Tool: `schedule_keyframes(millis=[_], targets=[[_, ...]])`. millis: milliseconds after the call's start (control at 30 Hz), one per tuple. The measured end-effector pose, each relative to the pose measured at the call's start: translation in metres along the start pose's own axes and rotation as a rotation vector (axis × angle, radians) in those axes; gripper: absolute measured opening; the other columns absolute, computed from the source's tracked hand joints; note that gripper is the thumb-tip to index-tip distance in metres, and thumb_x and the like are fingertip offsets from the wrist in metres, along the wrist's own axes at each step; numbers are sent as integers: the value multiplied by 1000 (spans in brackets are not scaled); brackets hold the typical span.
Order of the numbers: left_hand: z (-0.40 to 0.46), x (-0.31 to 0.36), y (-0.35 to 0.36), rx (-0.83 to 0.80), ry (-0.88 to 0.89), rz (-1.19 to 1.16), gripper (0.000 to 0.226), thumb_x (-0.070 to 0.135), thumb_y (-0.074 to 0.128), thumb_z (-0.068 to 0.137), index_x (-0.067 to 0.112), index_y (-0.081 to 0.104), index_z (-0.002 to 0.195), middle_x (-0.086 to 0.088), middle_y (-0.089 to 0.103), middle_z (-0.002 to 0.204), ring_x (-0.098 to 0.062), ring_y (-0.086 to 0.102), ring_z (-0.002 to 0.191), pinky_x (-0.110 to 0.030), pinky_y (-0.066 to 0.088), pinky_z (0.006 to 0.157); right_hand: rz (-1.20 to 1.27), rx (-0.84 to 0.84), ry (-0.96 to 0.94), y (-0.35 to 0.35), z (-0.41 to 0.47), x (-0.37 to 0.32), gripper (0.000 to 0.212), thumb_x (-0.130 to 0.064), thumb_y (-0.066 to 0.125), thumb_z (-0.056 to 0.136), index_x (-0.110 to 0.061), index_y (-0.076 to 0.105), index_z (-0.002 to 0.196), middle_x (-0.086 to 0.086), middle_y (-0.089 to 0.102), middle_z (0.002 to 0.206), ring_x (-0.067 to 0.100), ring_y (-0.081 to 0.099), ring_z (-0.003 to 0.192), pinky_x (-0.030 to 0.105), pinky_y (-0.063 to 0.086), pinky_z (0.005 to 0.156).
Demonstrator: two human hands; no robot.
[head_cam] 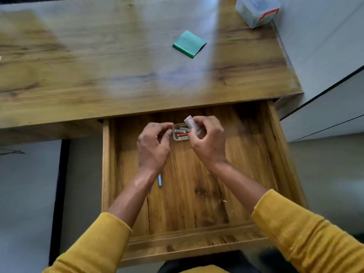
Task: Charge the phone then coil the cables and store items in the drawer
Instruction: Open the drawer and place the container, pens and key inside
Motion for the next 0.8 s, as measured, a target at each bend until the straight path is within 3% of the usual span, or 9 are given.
schedule_keyframes(millis=[100, 200, 233, 333, 467, 633, 800], targets=[[-32, -13, 20, -151, -168, -18, 21, 16, 74, 98, 19, 80, 118, 4, 76, 110, -4, 70, 100, -24, 61, 87, -69, -62, 108, 9, -32, 11, 26, -17, 73, 82, -18, 75, 108, 0, 66, 102, 16, 62, 91, 32, 56, 77], [-58, -29, 37, -230, -309, 74, 25, 15, 77, 96, 15, 77, 121, 1, 77, 110, -6, 69, 97, -5, 51, 73, -158, -167, 300, 21, -59, 27, 25, -28, 72, 81, -26, 74, 106, -4, 69, 102, 18, 63, 96, 38, 55, 80], [-65, -33, 42, -238, -340, 98, 25, 14, 78, 95, 14, 77, 120, 0, 77, 109, -6, 67, 95, -5, 49, 72, -155, -195, 358, 23, -66, 32, 23, -29, 72, 82, -28, 74, 105, -5, 69, 102, 18, 64, 95, 39, 56, 81], [-80, -44, 51, -256, -399, 136, 21, 13, 78, 94, 12, 78, 115, -3, 77, 104, -13, 70, 95, -23, 57, 83, -173, -233, 431, 27, -83, 39, 18, -27, 74, 83, -27, 73, 101, -6, 70, 99, 16, 65, 92, 42, 57, 85], [-91, -51, 57, -257, -400, 169, 18, 13, 80, 92, 10, 78, 110, -3, 75, 97, -17, 71, 92, -33, 62, 84, -183, -293, 485, 29, -98, 47, 18, -25, 77, 82, -24, 71, 99, -6, 71, 94, 15, 67, 89, 39, 57, 85], [-97, -50, 62, -244, -359, 202, 22, 14, 81, 92, 9, 78, 113, -4, 76, 98, -14, 69, 88, -30, 62, 81, -189, -333, 503, 31, -107, 54, 23, -25, 85, 83, -22, 68, 98, -4, 73, 97, 16, 68, 90, 30, 53, 77], [-102, -50, 63, -238, -351, 244, 18, 15, 80, 93, 10, 78, 111, -5, 76, 98, -16, 72, 88, -32, 64, 76, -220, -393, 460, 34, -111, 55, 38, -24, 88, 83, -20, 60, 109, 2, 72, 98, 20, 71, 89, 40, 62, 78]])
Point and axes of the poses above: each hand's wrist, its own z-axis towards the middle knuckle, its own y-axis out of the palm, x = y × z, the point moved 3 cm from there along z, towards the middle knuckle
